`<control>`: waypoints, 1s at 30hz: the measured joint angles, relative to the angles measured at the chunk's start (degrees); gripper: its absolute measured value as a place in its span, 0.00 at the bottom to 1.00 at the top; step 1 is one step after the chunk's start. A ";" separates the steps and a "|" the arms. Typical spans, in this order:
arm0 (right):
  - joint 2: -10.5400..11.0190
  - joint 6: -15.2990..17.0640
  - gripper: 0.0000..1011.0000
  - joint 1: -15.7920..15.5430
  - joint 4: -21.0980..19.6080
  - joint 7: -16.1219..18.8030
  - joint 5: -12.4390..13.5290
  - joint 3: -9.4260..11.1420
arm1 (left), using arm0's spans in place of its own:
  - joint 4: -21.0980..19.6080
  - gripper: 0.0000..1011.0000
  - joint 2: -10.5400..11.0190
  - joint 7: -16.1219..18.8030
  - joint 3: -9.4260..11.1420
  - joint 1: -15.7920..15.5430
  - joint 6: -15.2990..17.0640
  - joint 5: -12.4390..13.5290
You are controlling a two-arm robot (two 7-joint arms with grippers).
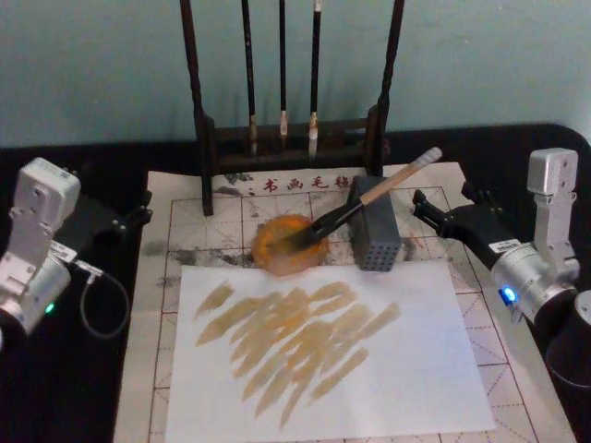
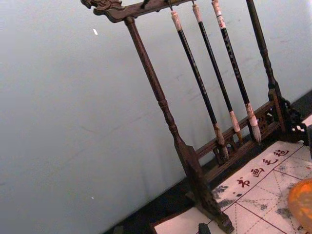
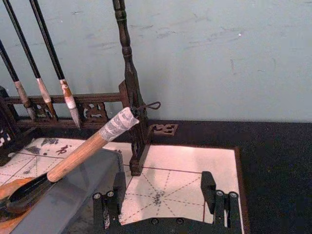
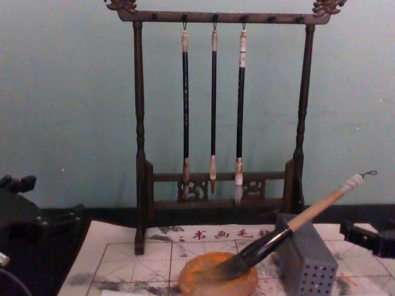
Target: Pick up the brush from the inkstone, write on the paper, then place the brush back to its original position.
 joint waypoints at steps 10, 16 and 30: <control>0.03 0.00 0.99 0.00 -0.01 0.02 0.00 -0.01 | 0.00 0.99 0.00 0.00 0.00 0.00 0.00 0.00; 0.03 -0.01 0.99 0.00 -0.01 0.03 0.00 -0.01 | 0.00 0.99 0.00 0.00 0.00 0.00 0.00 0.00; 0.03 0.00 0.99 0.00 0.00 0.03 0.00 -0.01 | 0.00 0.99 0.00 0.00 0.00 0.00 0.00 0.00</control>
